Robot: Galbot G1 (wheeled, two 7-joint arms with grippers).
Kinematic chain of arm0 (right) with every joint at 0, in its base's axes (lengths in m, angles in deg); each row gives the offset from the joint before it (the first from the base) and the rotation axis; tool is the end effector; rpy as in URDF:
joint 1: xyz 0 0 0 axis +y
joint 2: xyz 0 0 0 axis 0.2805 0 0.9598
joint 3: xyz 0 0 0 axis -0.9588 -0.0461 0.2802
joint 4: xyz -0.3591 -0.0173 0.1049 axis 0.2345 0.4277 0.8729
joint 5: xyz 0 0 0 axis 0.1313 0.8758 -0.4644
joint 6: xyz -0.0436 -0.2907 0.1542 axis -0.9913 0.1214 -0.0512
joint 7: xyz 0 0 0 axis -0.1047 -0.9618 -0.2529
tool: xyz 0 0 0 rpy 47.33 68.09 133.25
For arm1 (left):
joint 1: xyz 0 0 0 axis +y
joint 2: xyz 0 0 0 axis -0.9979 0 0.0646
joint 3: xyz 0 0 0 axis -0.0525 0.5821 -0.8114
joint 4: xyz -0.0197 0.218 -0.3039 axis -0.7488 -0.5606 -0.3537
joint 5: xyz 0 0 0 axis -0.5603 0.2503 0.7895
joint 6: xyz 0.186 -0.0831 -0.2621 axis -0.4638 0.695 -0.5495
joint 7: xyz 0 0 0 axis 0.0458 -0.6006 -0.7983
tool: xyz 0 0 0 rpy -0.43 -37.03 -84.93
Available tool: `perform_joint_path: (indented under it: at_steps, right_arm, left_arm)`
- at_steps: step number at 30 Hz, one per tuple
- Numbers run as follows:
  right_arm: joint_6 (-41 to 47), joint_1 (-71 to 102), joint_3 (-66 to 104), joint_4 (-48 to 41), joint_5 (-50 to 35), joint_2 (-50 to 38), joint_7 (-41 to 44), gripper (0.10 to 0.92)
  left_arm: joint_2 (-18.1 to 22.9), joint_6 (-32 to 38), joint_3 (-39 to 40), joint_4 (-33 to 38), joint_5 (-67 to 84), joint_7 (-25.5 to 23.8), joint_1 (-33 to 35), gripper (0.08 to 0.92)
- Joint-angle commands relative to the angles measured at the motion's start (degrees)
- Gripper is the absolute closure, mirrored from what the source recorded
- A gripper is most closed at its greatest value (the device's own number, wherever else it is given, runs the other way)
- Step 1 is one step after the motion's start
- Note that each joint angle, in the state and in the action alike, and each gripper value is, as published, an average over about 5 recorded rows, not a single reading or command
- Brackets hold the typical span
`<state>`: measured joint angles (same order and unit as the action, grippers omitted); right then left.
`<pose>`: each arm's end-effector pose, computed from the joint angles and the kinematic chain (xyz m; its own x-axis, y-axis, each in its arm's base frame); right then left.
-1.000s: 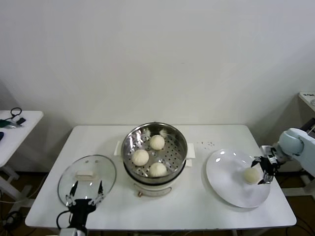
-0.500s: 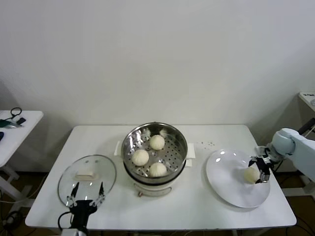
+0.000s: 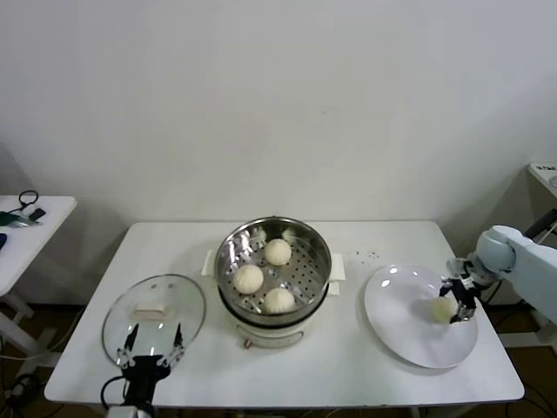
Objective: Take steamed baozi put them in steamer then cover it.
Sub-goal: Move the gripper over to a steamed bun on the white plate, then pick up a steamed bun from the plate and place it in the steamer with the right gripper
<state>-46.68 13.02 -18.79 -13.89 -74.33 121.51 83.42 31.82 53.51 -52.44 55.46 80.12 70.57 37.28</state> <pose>0.4869 -0.2935 -0.2362 -0.0409 -0.0308 0.9987 -0.9989 -0.0219 -0.0416 0.0779 0.0452 -0.3559 -0.9672 -0.1346 0.2156 -0.1025 0.9828 0.1536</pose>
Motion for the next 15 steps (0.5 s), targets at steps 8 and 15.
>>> perform_joint_path:
  at_steps: [8, 15]
  right_arm:
    - [4.0, -23.6, -19.4, 5.7, -17.6, -0.1, -1.6, 0.347]
    - [7.6, -43.6, -34.3, 8.6, -33.1, 7.1, -3.2, 0.345]
  left_arm:
    - [0.4, -0.4, 0.7, 0.4, -0.2, -0.1, -0.1, 0.177]
    - [0.6, -0.7, 2.3, 0.6, -1.5, -0.2, -0.4, 0.177]
